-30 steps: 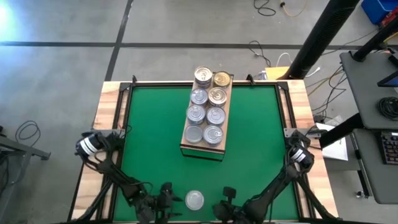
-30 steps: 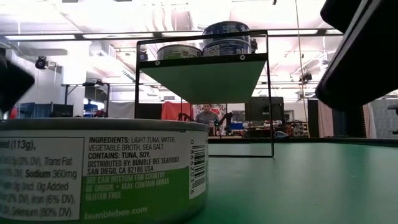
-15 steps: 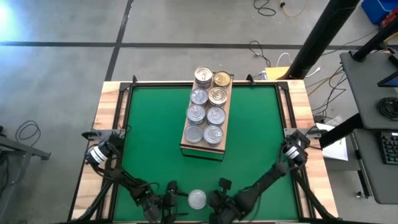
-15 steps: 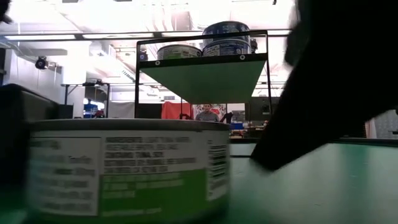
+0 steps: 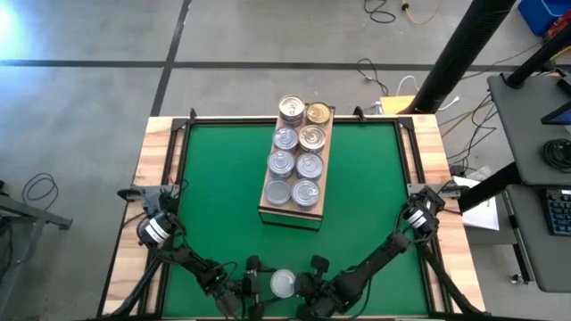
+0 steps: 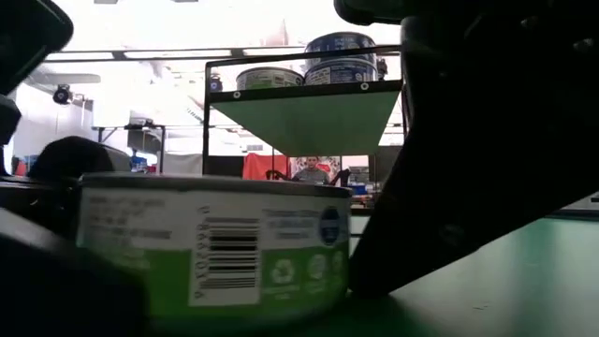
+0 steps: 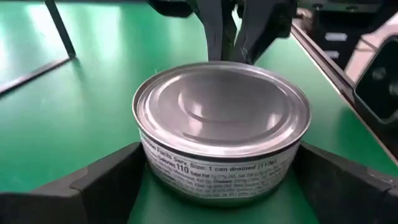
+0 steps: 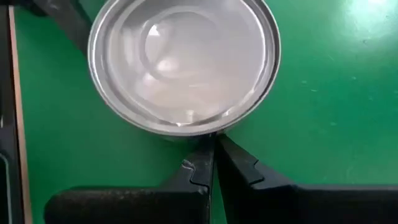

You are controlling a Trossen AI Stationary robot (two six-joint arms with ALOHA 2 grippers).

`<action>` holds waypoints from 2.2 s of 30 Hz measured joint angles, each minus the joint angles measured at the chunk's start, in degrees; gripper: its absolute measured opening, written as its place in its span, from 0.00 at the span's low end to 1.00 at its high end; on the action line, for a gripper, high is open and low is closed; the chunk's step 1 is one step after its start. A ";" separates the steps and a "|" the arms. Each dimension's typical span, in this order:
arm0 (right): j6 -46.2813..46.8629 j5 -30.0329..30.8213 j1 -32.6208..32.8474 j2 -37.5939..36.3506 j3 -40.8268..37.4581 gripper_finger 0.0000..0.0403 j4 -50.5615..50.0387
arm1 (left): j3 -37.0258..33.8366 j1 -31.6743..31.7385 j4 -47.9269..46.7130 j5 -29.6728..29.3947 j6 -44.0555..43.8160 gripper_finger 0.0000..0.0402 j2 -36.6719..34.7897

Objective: Stack canned seafood by type on shelf
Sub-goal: Stack the green tuna can on top of the other green can on the shelf

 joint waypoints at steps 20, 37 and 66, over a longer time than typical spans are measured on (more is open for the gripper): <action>0.86 -1.86 -0.80 0.06 0.08 0.03 -0.92 | 4.99 2.84 1.29 4.14 3.33 1.00 2.57; -7.57 1.49 -0.80 -6.70 0.83 0.03 -5.10 | -3.51 2.44 -8.20 4.11 6.57 0.96 -13.78; -48.47 6.87 -6.92 -24.92 0.87 0.03 3.68 | -10.75 16.04 -45.33 5.00 17.14 0.96 -64.64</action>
